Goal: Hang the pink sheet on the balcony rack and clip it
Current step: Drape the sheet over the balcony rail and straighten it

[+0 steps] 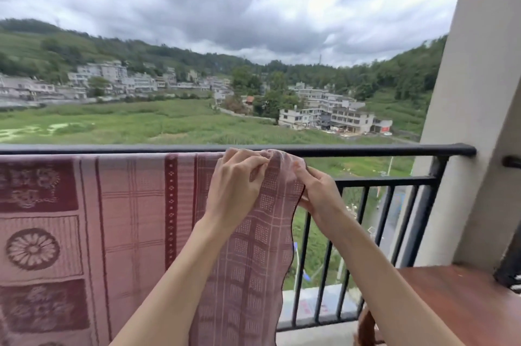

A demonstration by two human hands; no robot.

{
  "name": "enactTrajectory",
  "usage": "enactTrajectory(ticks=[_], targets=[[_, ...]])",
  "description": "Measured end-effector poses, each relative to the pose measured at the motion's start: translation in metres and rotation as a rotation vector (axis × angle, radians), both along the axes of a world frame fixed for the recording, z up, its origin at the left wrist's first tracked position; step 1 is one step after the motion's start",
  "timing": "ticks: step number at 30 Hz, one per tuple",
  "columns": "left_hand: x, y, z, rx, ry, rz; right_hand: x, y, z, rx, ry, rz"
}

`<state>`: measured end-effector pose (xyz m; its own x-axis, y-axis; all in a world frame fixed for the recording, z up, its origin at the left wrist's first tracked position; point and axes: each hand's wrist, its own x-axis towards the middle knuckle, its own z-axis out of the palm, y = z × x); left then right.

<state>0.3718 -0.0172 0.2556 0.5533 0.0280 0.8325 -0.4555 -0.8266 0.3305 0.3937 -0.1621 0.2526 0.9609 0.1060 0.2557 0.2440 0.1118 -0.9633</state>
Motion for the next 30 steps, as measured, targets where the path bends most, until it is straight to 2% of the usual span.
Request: enactTrajectory(ticks=[7,11,20,24,26,30], targets=[[0.005,0.010,0.000,0.058,-0.007,0.126,0.005,-0.015,0.012,0.056,-0.039,-0.074],[0.011,0.014,0.008,-0.010,-0.061,0.111,0.011,-0.020,0.020,0.116,-0.068,-0.074],[-0.014,-0.003,0.014,-0.003,-0.158,0.024,0.006,-0.042,0.022,0.267,-0.140,0.036],[-0.011,0.005,-0.007,0.104,-0.051,0.039,0.008,-0.042,-0.022,0.060,-0.057,-0.088],[-0.010,0.014,-0.015,0.150,-0.049,0.104,0.010,-0.040,-0.037,0.049,0.001,-0.124],[-0.012,0.046,-0.013,0.177,-0.011,0.264,0.011,-0.032,-0.033,-0.063,-0.043,-0.120]])
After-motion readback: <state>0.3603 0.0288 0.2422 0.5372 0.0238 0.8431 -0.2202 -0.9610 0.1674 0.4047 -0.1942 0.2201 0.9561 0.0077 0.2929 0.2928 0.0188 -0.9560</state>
